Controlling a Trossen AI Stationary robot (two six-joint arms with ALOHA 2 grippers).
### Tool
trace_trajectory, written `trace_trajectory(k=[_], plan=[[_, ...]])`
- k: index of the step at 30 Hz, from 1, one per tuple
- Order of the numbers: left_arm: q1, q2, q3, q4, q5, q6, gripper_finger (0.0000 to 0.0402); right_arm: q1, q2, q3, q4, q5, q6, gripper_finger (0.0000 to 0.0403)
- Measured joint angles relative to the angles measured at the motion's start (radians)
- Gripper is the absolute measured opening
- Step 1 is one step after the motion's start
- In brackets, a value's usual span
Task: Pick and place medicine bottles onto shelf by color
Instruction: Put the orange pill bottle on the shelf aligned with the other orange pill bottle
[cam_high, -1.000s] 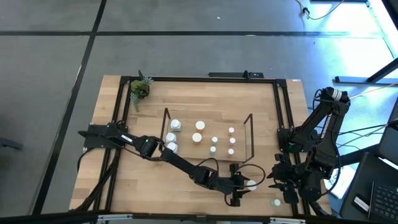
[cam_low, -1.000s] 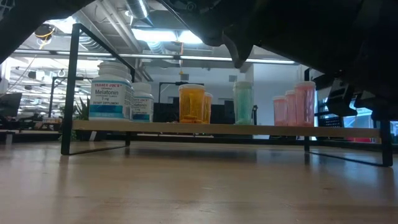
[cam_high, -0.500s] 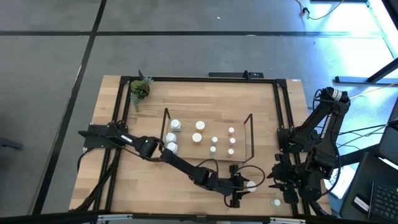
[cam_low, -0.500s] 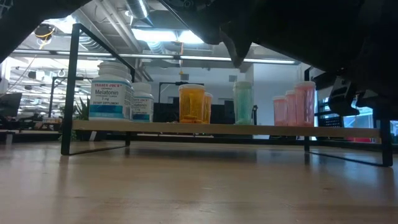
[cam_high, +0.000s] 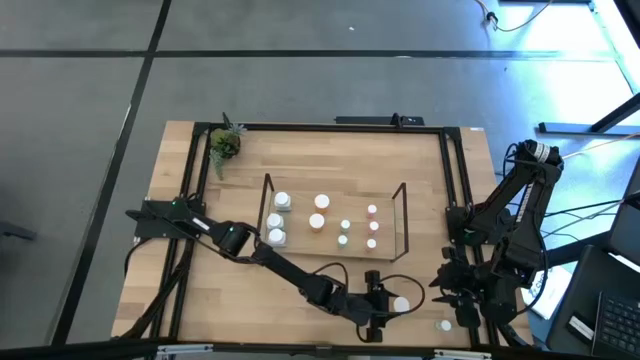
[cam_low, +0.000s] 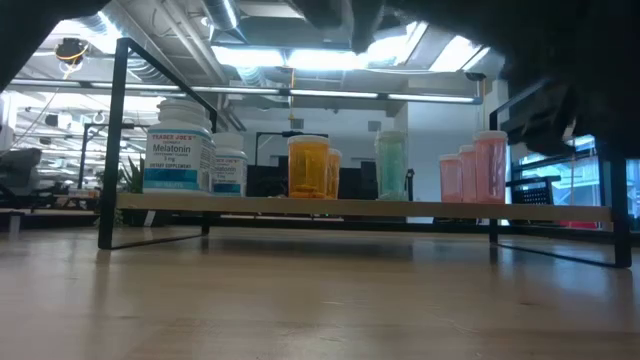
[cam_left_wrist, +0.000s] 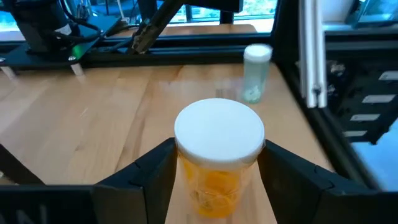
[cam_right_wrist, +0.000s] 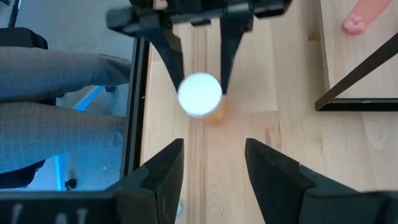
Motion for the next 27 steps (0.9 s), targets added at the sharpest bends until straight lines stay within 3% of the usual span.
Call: trace_trajectory(k=[5,18,27], plan=[[-0.01,-0.049,0.0,-0.073,-0.018,-0.023,0.0208,0.0,0.0,0.0,0.0,-0.002,0.0,0.0172],[-0.063,-0.105,0.002,-0.193,-0.161,-0.1,0.0208,0.0,0.0,0.0,0.006,-0.004,0.0,0.0172],[-0.104,-0.181,0.001,-0.368,-0.275,-0.189,0.0208,0.0,0.0,0.0,0.005,-0.004,0.0,0.0172]])
